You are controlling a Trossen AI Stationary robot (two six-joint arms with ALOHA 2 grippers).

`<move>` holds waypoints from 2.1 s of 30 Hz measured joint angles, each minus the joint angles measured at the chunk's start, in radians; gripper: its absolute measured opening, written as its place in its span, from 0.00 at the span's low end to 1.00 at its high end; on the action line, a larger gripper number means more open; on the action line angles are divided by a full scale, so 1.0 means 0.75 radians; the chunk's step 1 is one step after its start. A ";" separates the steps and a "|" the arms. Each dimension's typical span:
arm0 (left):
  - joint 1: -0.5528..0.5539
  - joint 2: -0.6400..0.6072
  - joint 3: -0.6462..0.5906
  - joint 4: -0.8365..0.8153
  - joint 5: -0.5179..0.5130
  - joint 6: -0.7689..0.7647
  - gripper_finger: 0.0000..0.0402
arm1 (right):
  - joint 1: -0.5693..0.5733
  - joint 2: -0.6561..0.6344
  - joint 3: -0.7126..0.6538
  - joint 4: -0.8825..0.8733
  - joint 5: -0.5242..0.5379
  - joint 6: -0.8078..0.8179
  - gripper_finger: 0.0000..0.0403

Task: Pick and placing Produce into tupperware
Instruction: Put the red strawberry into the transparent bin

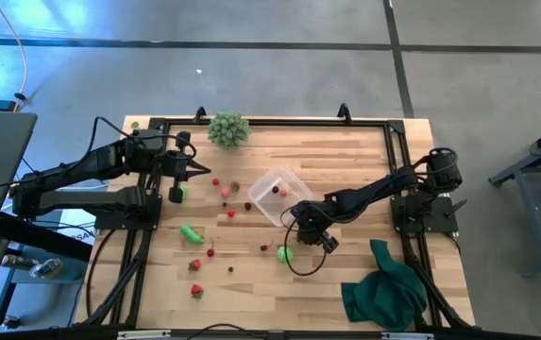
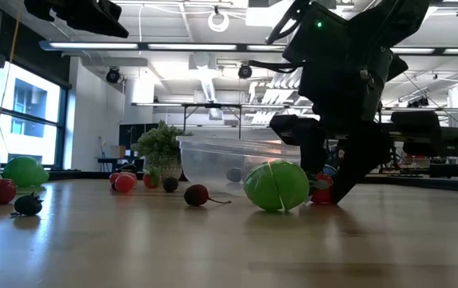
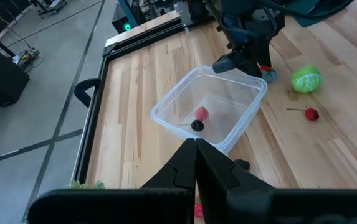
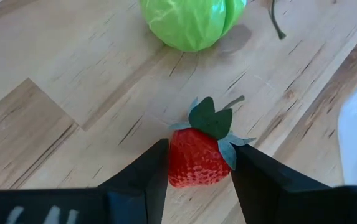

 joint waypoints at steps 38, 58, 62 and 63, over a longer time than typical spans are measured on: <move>0.000 0.000 0.000 0.000 0.000 0.000 0.00 | -0.065 -0.475 0.197 -0.007 0.298 0.285 0.34; 0.001 0.000 0.000 0.000 0.000 0.000 0.00 | -0.413 0.217 0.782 -0.547 0.039 0.518 0.34; 0.000 -0.001 0.000 0.000 0.000 0.000 0.00 | -0.410 0.305 0.803 -0.572 0.018 0.475 0.34; 0.000 0.000 0.000 0.000 0.000 0.000 0.00 | -0.410 0.313 0.804 -0.566 0.006 0.466 0.34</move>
